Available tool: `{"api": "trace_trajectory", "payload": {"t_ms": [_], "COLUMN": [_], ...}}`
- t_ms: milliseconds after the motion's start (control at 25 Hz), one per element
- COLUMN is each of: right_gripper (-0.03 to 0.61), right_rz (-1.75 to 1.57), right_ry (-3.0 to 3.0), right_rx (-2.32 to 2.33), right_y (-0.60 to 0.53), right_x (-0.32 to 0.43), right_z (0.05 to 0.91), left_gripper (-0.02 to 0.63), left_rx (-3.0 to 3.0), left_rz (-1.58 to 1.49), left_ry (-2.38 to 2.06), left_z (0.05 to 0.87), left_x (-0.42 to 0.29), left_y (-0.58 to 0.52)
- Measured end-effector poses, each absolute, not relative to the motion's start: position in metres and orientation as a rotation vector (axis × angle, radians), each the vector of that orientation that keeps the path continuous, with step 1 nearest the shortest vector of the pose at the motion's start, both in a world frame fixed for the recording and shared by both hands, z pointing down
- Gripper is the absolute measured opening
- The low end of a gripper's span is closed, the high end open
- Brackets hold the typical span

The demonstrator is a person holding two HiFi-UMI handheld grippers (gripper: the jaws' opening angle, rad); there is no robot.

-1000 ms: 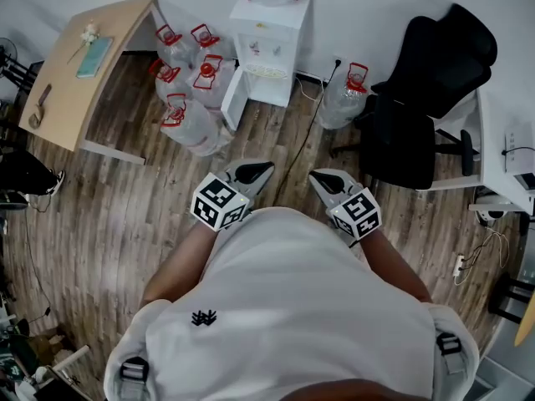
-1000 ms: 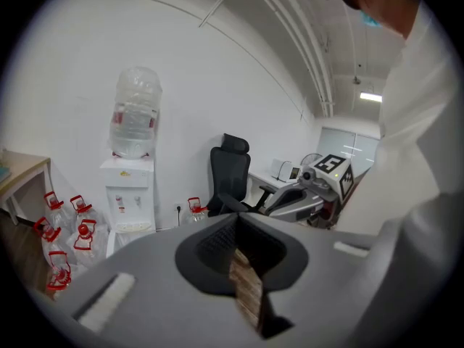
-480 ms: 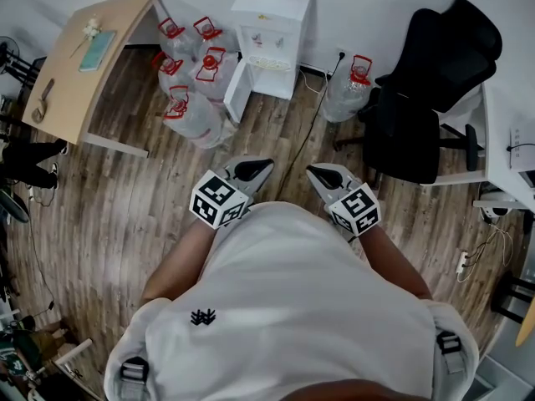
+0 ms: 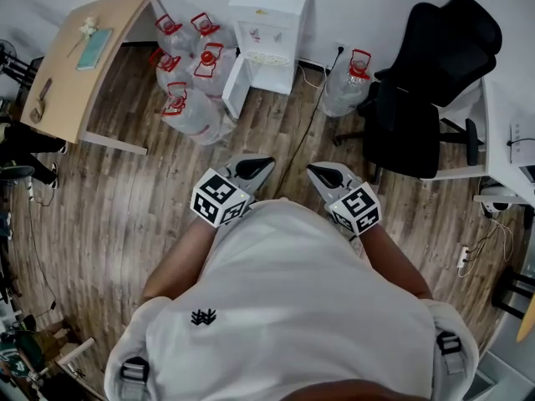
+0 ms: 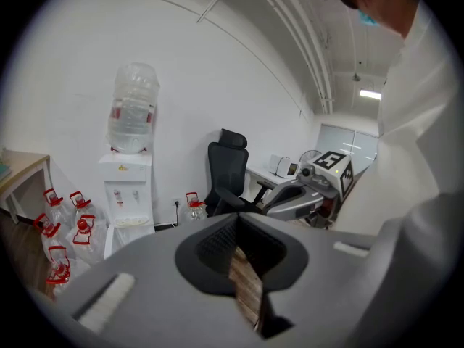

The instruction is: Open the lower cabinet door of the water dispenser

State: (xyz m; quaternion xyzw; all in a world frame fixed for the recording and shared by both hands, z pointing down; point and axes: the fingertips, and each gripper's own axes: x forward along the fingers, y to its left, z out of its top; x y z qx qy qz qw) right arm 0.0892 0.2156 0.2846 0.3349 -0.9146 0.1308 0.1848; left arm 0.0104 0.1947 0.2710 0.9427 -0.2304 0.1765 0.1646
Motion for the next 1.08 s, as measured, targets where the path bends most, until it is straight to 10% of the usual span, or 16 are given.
{"api": "trace_trajectory", "payload": {"t_ms": [1080], "right_gripper": [0.002], "right_rz": [0.340], "right_ry": [-2.574], "right_rx": [0.894], "right_y": [0.221], "right_x": [0.076], "right_z": [0.288], "left_gripper": [0.055], "left_rx": [2.676], "left_rz": [0.493], "left_ry": [-0.673], "left_z": [0.270], "left_x": [-0.002], "left_y": [0.201]}}
